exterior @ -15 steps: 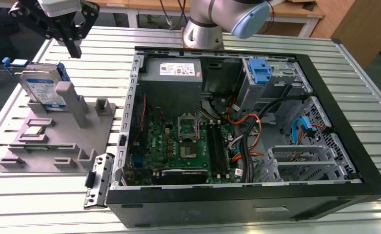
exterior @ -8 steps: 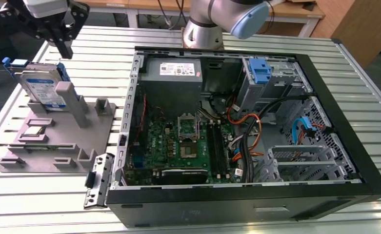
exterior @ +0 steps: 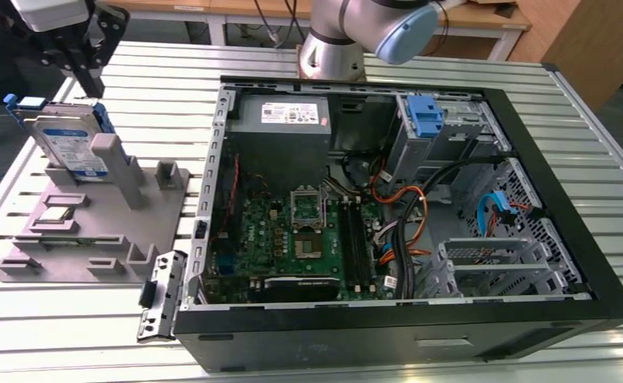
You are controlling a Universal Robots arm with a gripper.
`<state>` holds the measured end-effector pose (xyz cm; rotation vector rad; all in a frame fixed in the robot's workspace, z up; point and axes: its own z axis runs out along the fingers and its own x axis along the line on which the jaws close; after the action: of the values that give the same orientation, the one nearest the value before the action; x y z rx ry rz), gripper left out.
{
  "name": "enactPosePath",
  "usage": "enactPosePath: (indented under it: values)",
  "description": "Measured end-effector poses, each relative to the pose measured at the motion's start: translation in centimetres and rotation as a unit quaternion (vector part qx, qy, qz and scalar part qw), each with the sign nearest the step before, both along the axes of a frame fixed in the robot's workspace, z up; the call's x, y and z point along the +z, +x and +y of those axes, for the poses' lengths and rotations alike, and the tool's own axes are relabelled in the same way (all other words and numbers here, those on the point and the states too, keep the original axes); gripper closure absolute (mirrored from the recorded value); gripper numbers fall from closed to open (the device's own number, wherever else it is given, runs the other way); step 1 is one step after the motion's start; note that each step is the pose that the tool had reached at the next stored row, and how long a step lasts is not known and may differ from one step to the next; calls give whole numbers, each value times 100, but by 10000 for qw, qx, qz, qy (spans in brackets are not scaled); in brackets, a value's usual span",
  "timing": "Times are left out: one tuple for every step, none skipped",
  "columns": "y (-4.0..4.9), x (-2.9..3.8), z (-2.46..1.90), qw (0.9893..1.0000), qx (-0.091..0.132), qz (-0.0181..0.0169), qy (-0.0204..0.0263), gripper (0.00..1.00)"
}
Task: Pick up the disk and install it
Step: 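Reach for the disk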
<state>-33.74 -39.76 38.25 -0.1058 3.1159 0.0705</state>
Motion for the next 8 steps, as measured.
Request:
enactPosePath:
  values:
    - [-21,-4,4,10000,0,1,0,90]
    - [-39,-9,9,10000,0,1,0,90]
    - [-57,-13,15,10000,-1,1,-1,90]
    - [-76,-18,22,10000,-1,1,0,90]
    - [-96,-22,28,10000,-2,1,0,90]
    - [-118,-27,34,10000,-2,0,0,90]
    - [-139,-32,40,10000,-2,0,0,90]
    - [-164,-38,47,10000,-3,0,0,90]
